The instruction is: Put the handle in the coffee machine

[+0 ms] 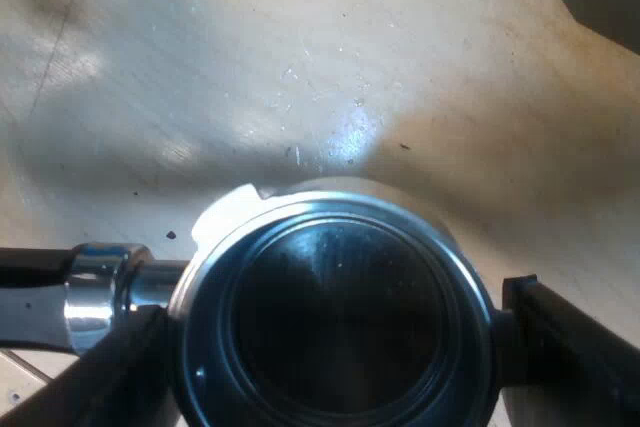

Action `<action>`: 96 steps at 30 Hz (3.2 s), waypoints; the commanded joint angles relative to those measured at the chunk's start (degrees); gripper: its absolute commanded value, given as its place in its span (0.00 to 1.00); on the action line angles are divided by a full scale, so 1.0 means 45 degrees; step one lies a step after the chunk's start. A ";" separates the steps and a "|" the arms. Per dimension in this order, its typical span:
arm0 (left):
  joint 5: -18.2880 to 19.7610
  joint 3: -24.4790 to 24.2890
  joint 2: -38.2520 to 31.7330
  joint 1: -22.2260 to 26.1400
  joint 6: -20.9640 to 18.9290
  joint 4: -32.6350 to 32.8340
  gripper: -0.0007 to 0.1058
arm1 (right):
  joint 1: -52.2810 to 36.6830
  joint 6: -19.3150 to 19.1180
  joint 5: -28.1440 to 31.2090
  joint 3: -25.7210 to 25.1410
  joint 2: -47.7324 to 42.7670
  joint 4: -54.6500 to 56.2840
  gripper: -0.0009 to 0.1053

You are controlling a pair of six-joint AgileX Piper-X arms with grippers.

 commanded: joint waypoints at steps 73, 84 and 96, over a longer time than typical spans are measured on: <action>0.1303 0.0233 -0.0035 -0.0072 -0.0115 -0.0932 0.01 | -0.0034 0.0432 0.0054 -0.0152 -0.0214 -0.0094 0.45; 0.1784 0.0233 -0.0035 -0.0072 -0.0115 -0.1284 0.01 | 0.0015 0.0519 0.0402 -0.0152 -0.0214 -0.0094 0.69; 0.1784 0.0233 -0.0035 -0.0072 -0.0115 -0.1284 0.01 | 0.0015 0.0516 0.0640 -0.0152 -0.0214 -0.0128 0.69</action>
